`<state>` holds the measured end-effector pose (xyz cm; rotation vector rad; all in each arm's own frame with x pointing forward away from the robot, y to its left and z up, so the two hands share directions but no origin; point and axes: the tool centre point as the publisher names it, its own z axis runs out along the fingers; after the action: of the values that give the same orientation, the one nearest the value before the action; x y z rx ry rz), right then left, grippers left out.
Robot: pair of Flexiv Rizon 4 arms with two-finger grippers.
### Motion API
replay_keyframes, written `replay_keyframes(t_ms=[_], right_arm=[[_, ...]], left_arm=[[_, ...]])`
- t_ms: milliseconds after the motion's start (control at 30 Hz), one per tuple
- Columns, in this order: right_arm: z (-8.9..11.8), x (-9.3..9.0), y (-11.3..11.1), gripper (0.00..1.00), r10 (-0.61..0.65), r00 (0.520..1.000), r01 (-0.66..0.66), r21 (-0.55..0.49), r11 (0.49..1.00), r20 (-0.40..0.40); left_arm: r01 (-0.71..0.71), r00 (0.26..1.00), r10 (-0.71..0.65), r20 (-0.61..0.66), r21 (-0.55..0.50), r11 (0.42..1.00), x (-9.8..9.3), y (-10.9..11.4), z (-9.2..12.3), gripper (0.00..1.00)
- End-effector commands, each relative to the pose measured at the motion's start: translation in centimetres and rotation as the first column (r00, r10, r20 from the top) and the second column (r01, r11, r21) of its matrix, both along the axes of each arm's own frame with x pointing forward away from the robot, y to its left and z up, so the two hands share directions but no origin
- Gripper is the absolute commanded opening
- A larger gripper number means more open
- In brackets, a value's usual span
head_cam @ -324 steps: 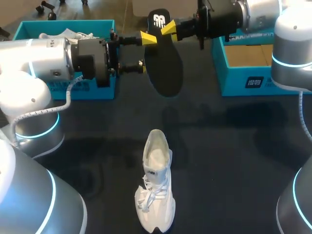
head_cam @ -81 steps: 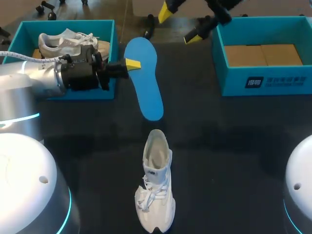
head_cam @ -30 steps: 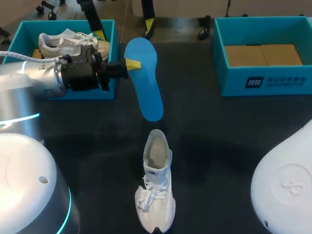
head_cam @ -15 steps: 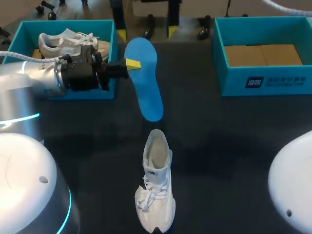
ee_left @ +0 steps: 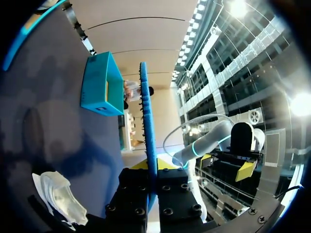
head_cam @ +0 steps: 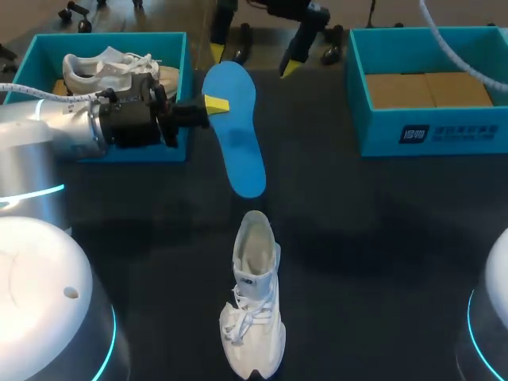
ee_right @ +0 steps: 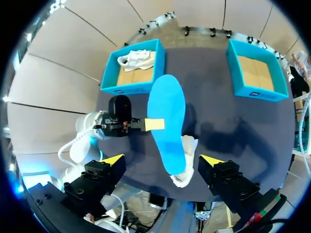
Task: Take the shoe out of the shoebox, open the shoe tongue, remove and reinsert the insole, then place the shoe into the shoebox
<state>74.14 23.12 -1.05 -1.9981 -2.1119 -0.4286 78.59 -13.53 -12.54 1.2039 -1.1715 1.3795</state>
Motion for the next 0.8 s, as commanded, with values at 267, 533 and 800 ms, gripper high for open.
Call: replay_keyframes(t_ms=[267,533,800], right_arm=[[-0.6,1.2,-0.1,1.00,0.017,1.000,-0.016,0.531,0.848,0.004],[-1.6,1.8,0.6,1.00,0.006,1.000,0.011,0.584,0.812,-0.027],[-2.1,2.2,1.3,1.00,0.016,0.999,0.015,0.603,0.797,-0.046]], left_arm=[[0.003,1.000,-0.003,0.000,0.001,1.000,0.0,0.0,-0.1,0.00],[0.003,1.000,-0.003,0.000,0.001,1.000,0.0,0.0,-0.1,0.00],[0.003,1.000,-0.003,0.000,0.001,1.000,0.0,0.0,-0.1,0.00]])
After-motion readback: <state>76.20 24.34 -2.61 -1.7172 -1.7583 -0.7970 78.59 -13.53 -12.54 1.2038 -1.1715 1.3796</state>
